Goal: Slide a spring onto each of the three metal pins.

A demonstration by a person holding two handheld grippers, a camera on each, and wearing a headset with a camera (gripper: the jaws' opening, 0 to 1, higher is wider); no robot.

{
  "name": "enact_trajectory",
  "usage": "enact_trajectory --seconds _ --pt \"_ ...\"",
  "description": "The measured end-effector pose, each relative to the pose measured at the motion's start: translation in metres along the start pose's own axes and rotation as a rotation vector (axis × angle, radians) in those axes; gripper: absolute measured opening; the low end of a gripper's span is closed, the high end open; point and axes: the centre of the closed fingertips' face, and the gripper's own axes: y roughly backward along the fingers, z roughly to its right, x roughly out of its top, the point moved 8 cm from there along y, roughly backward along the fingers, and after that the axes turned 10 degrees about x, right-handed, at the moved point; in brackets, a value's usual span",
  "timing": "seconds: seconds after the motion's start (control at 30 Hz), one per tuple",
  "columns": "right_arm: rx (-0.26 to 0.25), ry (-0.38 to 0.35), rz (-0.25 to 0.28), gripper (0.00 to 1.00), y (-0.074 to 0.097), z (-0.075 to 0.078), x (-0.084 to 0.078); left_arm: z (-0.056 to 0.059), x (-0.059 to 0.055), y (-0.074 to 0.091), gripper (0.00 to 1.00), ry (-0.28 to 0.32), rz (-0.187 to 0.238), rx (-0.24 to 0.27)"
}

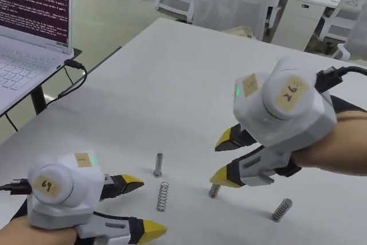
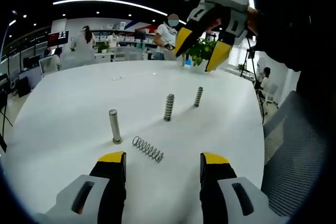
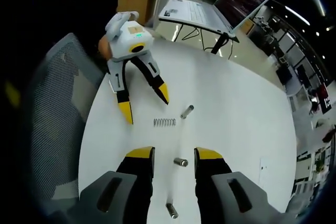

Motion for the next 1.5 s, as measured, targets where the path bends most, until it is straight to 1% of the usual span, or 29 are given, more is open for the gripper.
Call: enact_trajectory --seconds 0.13,0.23,0.27,0.4,0.53,0.63,0.7,0.77,0.87,0.97,1.03,1.1,1.17,1.23,1.33,1.5 --pt "0.003 0.005 0.0 0.28 -0.001 0.001 0.002 -0.002 -0.003 -0.004 0.48 -0.008 0.003 -0.004" --pt "0.007 -0.005 0.003 0.28 -0.003 0.002 0.002 -0.002 0.0 -0.005 0.47 -0.009 0.024 0.004" --pt "0.008 -0.008 0.004 0.28 -0.003 0.003 0.002 -0.003 0.0 -0.006 0.47 -0.007 0.03 0.02" --pt "0.006 -0.025 0.007 0.28 -0.004 0.003 0.002 -0.003 -0.005 -0.012 0.45 0.004 0.027 0.037" --pt "0.007 -0.039 -0.008 0.27 -0.006 0.001 0.0 -0.002 -0.006 -0.012 0.45 0.005 0.031 0.048" --pt "0.001 -0.054 -0.007 0.27 -0.006 0.0 0.001 -0.005 -0.005 -0.015 0.43 -0.011 0.042 0.079" --pt "-0.01 -0.061 -0.011 0.27 -0.004 -0.001 0.0 -0.006 -0.004 -0.02 0.41 -0.013 0.055 0.086" --pt "-0.015 -0.074 -0.019 0.27 -0.003 -0.002 -0.001 -0.007 -0.004 -0.023 0.41 -0.032 0.054 0.111" --pt "-0.009 -0.072 -0.041 0.27 -0.003 -0.004 -0.003 -0.006 -0.005 -0.027 0.4 -0.031 0.067 0.124" --pt "-0.012 -0.071 -0.047 0.27 -0.002 -0.005 -0.003 -0.006 -0.006 -0.03 0.39 -0.038 0.058 0.137" --pt "-0.011 -0.071 -0.041 0.26 -0.003 -0.006 0.0 -0.007 -0.007 -0.031 0.38 -0.042 0.056 0.139" --pt "-0.009 -0.068 -0.036 0.26 -0.004 -0.007 0.001 -0.008 -0.01 -0.033 0.36 -0.053 0.042 0.148" --pt "-0.006 -0.064 -0.033 0.26 -0.004 -0.007 0.002 -0.009 -0.011 -0.033 0.33 -0.058 0.042 0.149" --pt "-0.002 -0.067 -0.031 0.26 -0.005 -0.008 0.002 -0.012 -0.012 -0.033 0.33 -0.057 0.037 0.159" --pt "0.002 -0.062 -0.035 0.26 -0.007 -0.008 0.002 -0.014 -0.012 -0.03 0.31 -0.057 0.036 0.17" --pt "0.012 -0.062 -0.029 0.25 -0.01 -0.007 0.003 -0.024 -0.013 -0.023 0.28 -0.054 0.036 0.206"
